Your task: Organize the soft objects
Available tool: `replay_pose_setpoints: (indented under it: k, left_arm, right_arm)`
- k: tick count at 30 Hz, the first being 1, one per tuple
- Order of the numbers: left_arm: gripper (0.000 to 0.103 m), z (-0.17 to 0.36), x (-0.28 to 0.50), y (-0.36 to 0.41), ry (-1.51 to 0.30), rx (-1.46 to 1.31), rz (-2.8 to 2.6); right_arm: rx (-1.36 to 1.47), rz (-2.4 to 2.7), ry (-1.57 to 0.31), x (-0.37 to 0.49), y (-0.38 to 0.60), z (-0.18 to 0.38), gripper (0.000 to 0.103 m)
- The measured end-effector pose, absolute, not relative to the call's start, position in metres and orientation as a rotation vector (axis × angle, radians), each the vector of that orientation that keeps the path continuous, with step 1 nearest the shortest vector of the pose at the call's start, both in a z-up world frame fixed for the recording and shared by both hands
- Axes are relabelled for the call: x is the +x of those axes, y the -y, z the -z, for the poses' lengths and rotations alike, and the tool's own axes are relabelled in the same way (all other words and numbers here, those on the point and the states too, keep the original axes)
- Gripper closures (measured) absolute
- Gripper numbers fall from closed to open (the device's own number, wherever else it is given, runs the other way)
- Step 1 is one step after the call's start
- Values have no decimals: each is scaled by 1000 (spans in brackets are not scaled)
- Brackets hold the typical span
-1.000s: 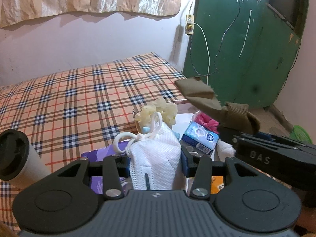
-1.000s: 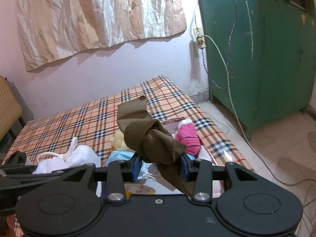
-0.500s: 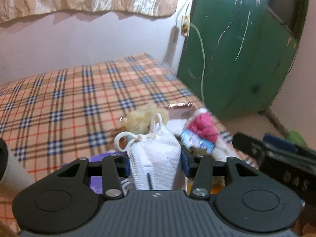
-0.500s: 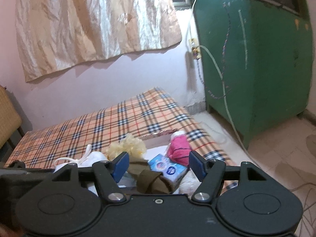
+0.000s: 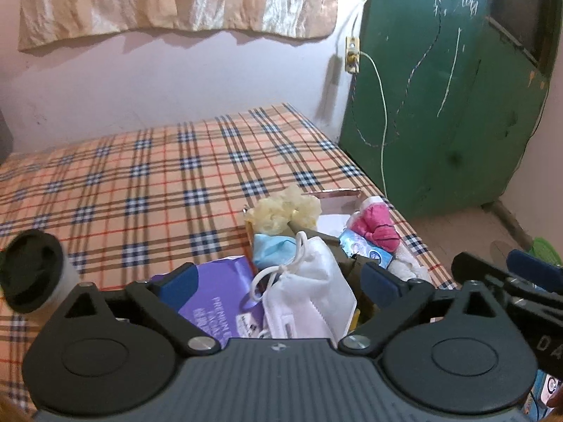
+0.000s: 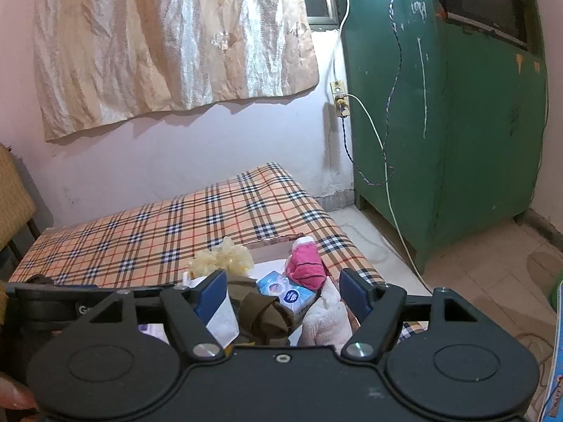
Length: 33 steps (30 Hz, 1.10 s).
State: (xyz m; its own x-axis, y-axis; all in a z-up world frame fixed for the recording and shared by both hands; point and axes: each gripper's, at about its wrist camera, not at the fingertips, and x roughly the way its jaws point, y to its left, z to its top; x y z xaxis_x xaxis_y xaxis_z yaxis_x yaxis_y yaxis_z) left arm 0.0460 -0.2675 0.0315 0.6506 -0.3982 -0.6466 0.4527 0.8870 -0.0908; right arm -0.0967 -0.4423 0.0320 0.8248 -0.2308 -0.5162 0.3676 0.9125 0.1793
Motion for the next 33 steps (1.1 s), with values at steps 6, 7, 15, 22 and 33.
replay_pose_setpoints:
  k: [6,7,15,22,33]
  left_arm:
    - [0,-32,18,250,-733,87,422]
    - [0,-29,14,247,-743,84,407]
    - [0,-7,-9,234,-821,94,333]
    - [0,0,-16,227,-845,87,303]
    - [0,6,-19,228,-864,92,296]
  right_arm:
    - [242,301,-552,-112,433,-30,17]
    - [239,298,-564,-114,431,-28,17]
    - [206,264,-655,-123,417,-10,17]
    - [200,252,-695,-127,410,-1,15]
    - [213,248,-708,-130,408,3,14]
